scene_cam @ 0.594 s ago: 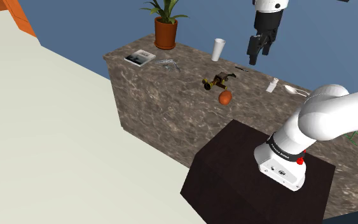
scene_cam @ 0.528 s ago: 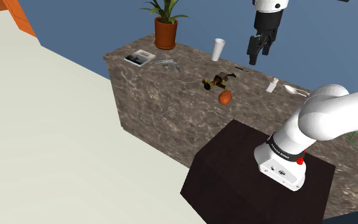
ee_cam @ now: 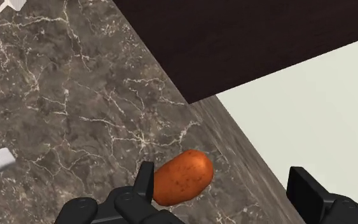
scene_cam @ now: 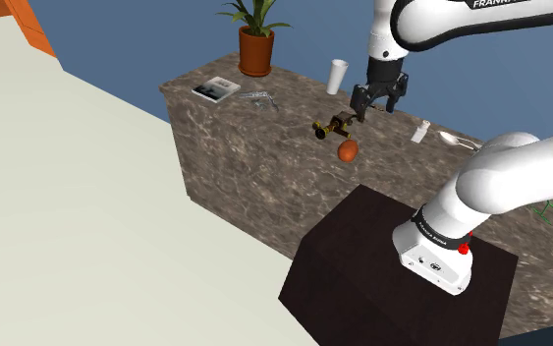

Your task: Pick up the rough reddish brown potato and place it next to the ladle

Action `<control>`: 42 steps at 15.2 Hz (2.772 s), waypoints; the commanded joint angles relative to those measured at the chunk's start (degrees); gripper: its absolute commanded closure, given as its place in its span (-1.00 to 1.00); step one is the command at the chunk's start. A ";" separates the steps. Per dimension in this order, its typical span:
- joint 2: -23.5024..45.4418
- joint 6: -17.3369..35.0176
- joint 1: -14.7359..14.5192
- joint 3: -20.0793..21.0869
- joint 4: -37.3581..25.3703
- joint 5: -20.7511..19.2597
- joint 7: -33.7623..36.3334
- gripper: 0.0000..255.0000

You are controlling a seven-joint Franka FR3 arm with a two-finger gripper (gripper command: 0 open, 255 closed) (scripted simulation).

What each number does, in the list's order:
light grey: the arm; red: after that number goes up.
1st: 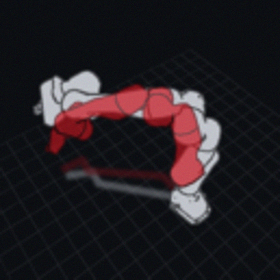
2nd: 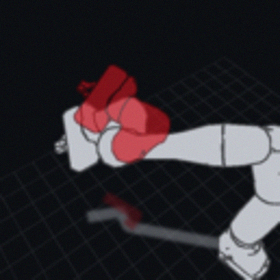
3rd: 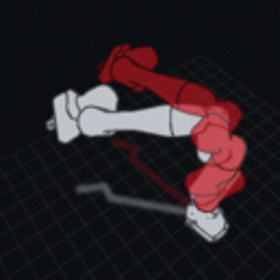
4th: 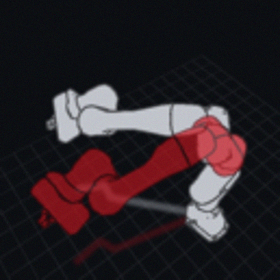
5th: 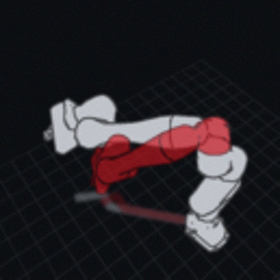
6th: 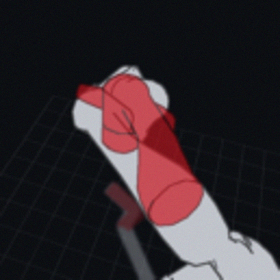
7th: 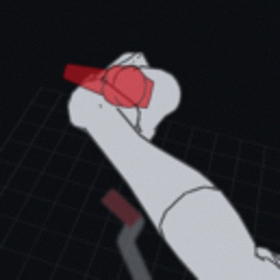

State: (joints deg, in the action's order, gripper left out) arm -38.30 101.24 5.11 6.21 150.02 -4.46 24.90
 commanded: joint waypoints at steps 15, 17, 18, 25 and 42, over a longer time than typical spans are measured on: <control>27.58 39.53 18.38 8.69 6.78 -9.43 50.98 -1.00; 29.18 41.40 18.92 8.66 7.16 -10.79 51.89 -1.00; 30.01 42.33 19.21 8.65 7.32 -11.53 52.39 -1.00; 34.06 46.47 20.63 8.49 7.79 -15.62 55.18 -1.00; 32.07 44.75 20.19 8.46 7.80 -13.71 53.56 1.00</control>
State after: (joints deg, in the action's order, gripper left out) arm -5.46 146.69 25.46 14.72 157.84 -18.94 79.15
